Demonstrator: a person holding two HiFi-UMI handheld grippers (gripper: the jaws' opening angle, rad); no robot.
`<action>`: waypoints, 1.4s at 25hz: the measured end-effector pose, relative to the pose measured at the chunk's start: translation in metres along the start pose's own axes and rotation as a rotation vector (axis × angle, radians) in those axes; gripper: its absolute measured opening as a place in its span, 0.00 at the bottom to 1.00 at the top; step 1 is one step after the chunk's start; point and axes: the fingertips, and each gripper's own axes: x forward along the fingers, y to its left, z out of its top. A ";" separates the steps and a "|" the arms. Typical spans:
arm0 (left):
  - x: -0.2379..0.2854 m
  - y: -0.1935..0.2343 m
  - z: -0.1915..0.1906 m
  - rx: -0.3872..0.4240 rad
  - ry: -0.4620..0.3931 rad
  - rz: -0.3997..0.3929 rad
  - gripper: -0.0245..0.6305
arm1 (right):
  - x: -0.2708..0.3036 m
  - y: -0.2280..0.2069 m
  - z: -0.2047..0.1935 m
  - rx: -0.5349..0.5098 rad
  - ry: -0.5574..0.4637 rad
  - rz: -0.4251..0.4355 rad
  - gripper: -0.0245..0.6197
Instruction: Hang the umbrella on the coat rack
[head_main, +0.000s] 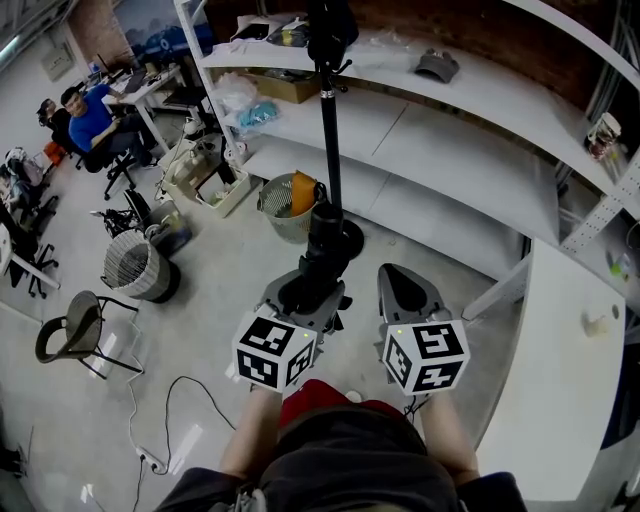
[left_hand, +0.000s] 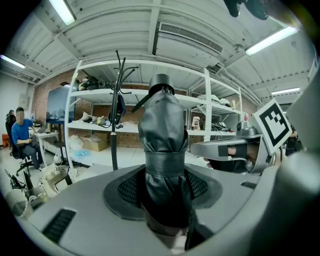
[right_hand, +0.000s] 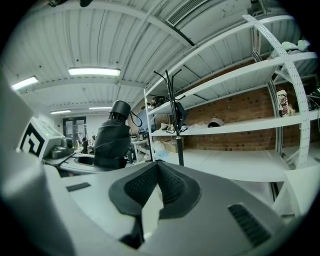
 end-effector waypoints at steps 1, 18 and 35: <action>0.000 0.000 0.001 0.003 -0.002 0.002 0.34 | 0.000 -0.001 0.000 0.003 0.001 -0.002 0.07; 0.030 0.011 0.017 0.009 -0.011 0.014 0.34 | 0.012 -0.037 0.006 0.018 0.000 -0.037 0.07; 0.092 0.072 0.041 0.018 -0.018 -0.007 0.34 | 0.086 -0.067 0.018 0.030 0.009 -0.067 0.07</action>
